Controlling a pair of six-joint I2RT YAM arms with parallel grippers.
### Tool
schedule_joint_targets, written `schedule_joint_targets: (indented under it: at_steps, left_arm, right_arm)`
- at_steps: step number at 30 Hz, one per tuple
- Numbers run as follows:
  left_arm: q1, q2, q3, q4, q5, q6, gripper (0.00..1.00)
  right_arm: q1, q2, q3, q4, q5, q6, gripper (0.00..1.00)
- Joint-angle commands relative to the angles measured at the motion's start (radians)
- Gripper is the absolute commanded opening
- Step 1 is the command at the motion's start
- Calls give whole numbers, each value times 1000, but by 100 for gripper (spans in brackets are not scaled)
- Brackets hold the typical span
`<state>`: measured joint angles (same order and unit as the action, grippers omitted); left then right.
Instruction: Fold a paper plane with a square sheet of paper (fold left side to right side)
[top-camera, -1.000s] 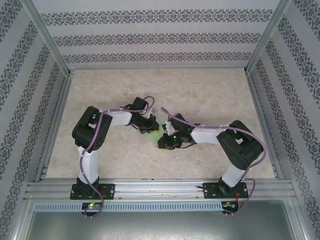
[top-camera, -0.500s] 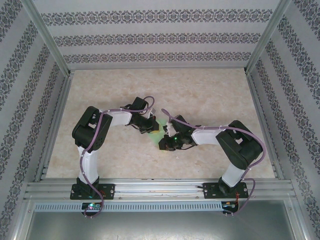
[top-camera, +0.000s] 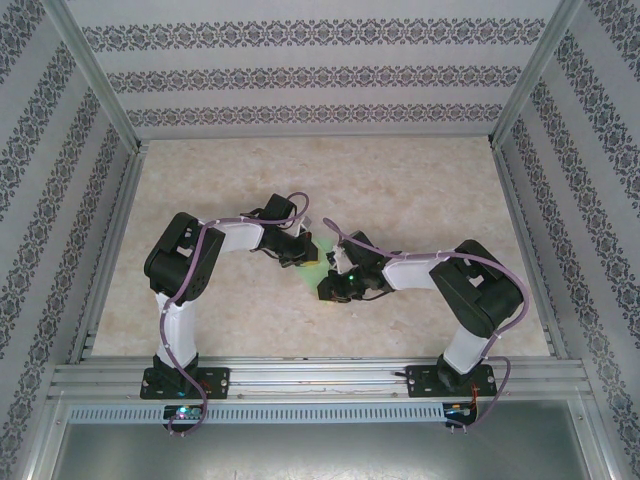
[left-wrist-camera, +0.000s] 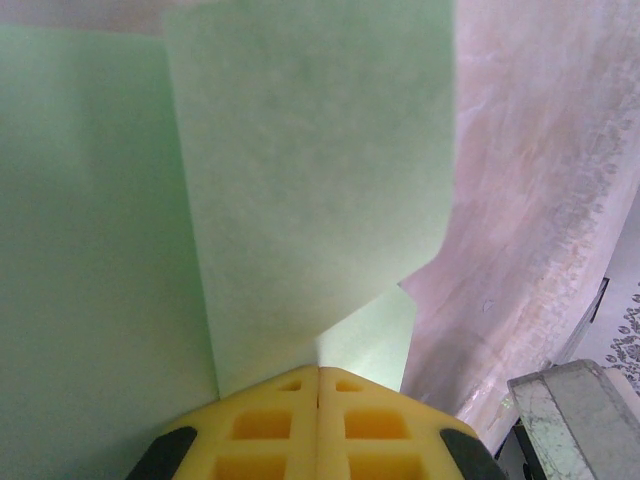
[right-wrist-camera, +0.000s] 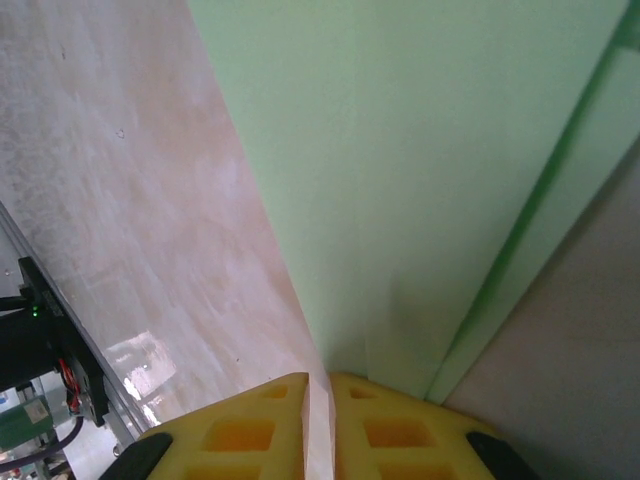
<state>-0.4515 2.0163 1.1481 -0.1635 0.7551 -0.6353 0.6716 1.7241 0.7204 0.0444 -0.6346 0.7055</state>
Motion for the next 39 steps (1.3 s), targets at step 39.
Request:
schedule_joint_targets:
  at_steps: [39]
  left_arm:
    - [-5, 40, -67, -47, -161, -12, 0]
  right_arm:
    - [-21, -121, 17, 66, 52, 69, 0]
